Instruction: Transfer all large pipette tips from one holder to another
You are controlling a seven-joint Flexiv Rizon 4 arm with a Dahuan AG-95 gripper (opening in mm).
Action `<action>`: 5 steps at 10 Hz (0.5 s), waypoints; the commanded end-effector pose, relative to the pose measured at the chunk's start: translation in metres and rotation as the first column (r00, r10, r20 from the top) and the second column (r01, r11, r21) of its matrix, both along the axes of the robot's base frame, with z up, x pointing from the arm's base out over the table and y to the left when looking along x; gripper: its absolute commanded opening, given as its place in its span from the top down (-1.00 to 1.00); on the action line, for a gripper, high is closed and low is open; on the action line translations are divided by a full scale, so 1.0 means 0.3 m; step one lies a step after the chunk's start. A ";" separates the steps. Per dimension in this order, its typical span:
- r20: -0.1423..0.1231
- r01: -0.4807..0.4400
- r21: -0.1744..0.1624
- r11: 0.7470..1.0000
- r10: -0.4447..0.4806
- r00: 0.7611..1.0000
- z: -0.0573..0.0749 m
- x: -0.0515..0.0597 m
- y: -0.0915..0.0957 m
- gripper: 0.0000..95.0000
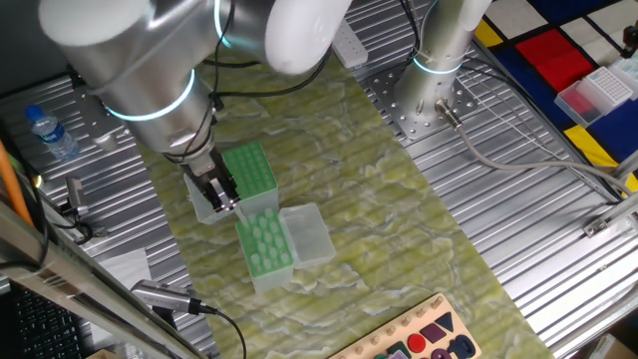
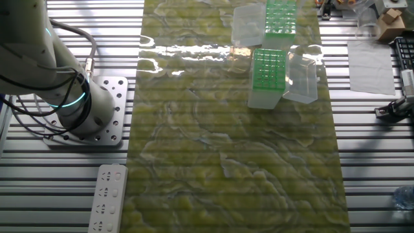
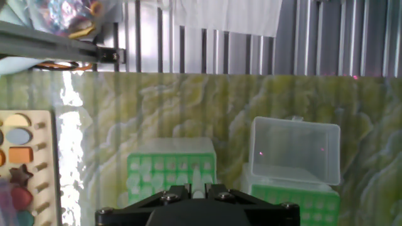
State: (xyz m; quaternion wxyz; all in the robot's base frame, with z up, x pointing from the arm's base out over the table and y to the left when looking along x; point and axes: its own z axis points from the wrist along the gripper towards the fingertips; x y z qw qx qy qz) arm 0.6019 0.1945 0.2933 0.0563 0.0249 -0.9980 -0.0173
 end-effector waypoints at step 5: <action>-0.031 -0.190 -0.057 0.980 0.188 0.982 0.061 -0.051 -0.060 1.00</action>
